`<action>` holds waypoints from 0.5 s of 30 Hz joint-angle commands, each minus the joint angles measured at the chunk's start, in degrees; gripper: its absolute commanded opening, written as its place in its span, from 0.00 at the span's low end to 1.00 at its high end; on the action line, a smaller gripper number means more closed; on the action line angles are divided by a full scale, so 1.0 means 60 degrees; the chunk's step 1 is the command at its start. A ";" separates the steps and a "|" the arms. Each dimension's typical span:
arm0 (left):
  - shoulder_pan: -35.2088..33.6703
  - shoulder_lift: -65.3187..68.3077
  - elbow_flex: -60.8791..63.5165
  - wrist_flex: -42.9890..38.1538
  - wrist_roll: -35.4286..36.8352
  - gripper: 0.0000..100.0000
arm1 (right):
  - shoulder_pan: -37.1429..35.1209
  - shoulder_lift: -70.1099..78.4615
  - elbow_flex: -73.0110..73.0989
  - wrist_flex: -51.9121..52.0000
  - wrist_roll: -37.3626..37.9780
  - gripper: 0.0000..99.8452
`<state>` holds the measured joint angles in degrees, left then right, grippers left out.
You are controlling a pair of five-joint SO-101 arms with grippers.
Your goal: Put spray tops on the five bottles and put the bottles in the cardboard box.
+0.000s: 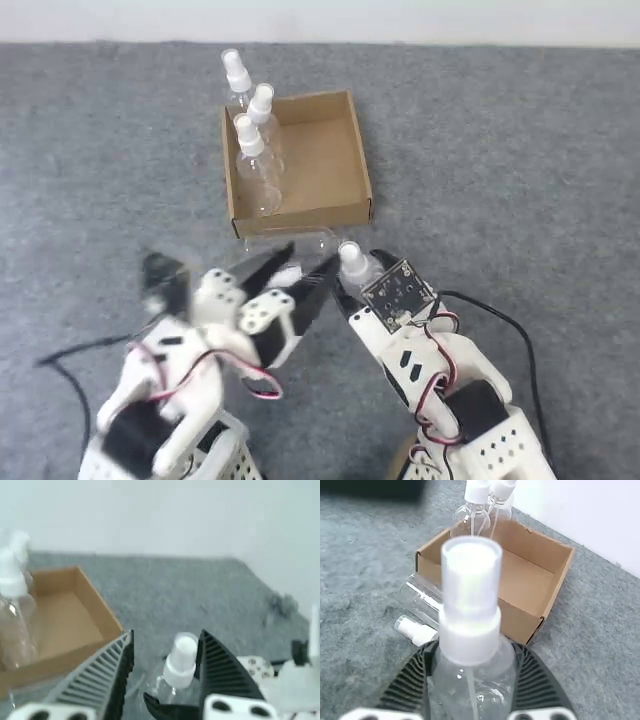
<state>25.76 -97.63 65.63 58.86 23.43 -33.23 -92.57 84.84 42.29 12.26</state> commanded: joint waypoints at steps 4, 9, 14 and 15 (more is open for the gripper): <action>-0.0923 -0.1011 0.0315 0.0029 0.0088 0.19 | 0.0652 -0.0198 0.0059 -0.0725 0.0000 0.01; -0.2051 -0.0967 0.0359 0.0015 0.0088 0.19 | 0.0681 -0.0198 0.0059 -0.0725 0.0000 0.01; -0.3092 -0.0967 0.0403 0.0059 0.0088 0.19 | 0.0755 -0.0198 0.0059 -0.0725 0.0000 0.01; -0.3297 -0.0967 0.0447 0.0044 0.0088 0.19 | 0.0725 -0.0198 0.0059 -0.0725 0.0000 0.01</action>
<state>9.05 -103.25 68.26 58.86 23.52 -29.27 -92.57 86.33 39.65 12.26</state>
